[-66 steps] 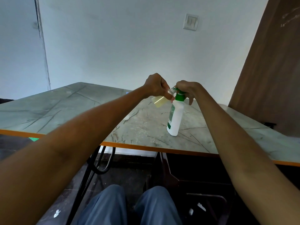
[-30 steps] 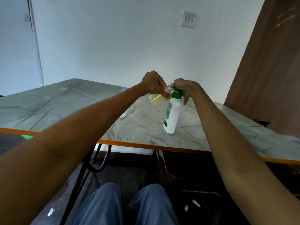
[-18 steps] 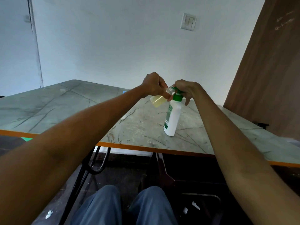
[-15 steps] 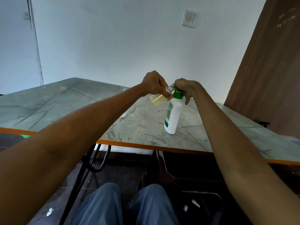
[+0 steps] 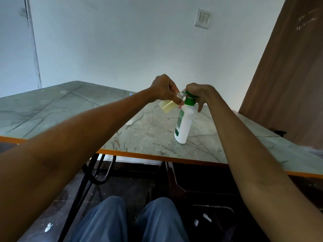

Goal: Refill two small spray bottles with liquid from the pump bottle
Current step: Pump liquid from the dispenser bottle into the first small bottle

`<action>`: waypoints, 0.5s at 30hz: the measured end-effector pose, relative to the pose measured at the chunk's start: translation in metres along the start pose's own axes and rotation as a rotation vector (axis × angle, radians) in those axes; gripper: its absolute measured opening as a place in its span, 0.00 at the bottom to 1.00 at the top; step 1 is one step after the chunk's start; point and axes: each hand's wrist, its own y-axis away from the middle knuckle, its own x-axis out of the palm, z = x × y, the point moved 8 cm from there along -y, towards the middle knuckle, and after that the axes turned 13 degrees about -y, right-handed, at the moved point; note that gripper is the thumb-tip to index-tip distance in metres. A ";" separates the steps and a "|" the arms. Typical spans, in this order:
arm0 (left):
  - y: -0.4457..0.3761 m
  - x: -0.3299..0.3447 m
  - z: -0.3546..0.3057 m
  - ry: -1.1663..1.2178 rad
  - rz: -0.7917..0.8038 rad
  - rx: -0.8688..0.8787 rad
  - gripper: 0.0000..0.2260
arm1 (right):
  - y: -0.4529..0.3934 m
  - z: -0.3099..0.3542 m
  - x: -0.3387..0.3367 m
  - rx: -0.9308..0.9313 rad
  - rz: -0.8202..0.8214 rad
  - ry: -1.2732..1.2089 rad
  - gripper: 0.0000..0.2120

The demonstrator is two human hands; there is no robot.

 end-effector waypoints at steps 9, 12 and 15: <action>0.001 -0.009 -0.007 -0.029 -0.027 0.008 0.20 | 0.001 0.006 -0.007 -0.024 -0.003 -0.028 0.11; 0.001 -0.008 -0.006 -0.017 -0.030 0.001 0.20 | 0.001 0.005 -0.006 -0.022 0.002 -0.062 0.14; 0.003 -0.002 -0.003 -0.013 -0.013 0.000 0.19 | 0.000 -0.002 -0.002 0.001 0.018 -0.100 0.20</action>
